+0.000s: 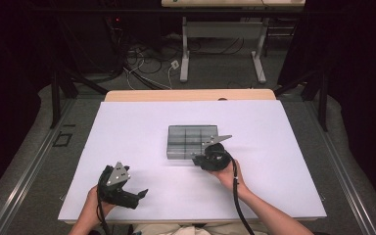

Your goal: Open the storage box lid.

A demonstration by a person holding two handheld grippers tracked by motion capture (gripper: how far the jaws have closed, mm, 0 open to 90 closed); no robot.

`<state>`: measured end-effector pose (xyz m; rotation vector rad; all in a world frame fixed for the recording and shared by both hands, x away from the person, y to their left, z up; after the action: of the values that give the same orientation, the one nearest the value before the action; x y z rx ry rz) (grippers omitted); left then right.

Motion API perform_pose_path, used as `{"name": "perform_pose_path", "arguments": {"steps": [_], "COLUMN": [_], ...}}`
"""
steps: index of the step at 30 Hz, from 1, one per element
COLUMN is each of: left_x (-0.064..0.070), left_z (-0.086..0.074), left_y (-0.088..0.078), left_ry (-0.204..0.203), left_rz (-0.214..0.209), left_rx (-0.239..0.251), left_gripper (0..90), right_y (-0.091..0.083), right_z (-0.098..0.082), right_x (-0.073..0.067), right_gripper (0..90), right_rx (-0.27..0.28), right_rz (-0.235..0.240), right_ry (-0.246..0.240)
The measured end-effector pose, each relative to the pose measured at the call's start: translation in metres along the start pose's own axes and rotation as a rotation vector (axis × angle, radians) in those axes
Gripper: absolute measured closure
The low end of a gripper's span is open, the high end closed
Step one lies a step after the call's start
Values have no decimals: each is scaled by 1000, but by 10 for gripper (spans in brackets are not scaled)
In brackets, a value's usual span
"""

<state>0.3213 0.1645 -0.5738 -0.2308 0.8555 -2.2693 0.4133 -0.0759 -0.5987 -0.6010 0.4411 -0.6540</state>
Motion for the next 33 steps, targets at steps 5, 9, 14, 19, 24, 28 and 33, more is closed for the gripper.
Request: {"name": "perform_pose_path", "arguments": {"steps": [5, 9, 14, 19, 24, 28, 33], "left_x": [1, 1, 2, 2, 1, 2, 3], "left_z": [0, 1, 2, 2, 3, 2, 2], "left_y": [2, 1, 3, 4, 4, 5, 4], "left_ry": [12, 16, 25, 19, 29, 28, 20], "left_rz": [-13, -17, -23, -27, -20, -25, -26], "left_rx": [-14, -17, -14, -17, -11, -18, -17], "left_gripper": [1, 1, 1, 1, 1, 1, 1], "right_y": [0, 0, -2, -1, -1, 0, 1], "right_z": [-2, -2, -1, 1, 0, 0, 0], "right_x": [2, 2, 3, 2, 2, 1, 1], "right_gripper": [830, 858, 859, 860, 860, 859, 859], "right_rx": [4, 17, 39, 43, 41, 51, 58], "right_rz": [-3, -11, -21, -18, -28, -33, -37], "right_ry": [22, 42, 30, 15, 7, 7, 4]}}
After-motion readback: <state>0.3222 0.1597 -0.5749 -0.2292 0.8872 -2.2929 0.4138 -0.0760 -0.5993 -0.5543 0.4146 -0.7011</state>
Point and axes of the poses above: each handheld gripper's, and its own axes: y roughly forward along the jaws, z roughly out of its top, x roughly to its right, the point moved 8 cm from there along y, roughly forward along the jaws, and after that the axes turned 2 degrees about x, right-handed, at the moved point
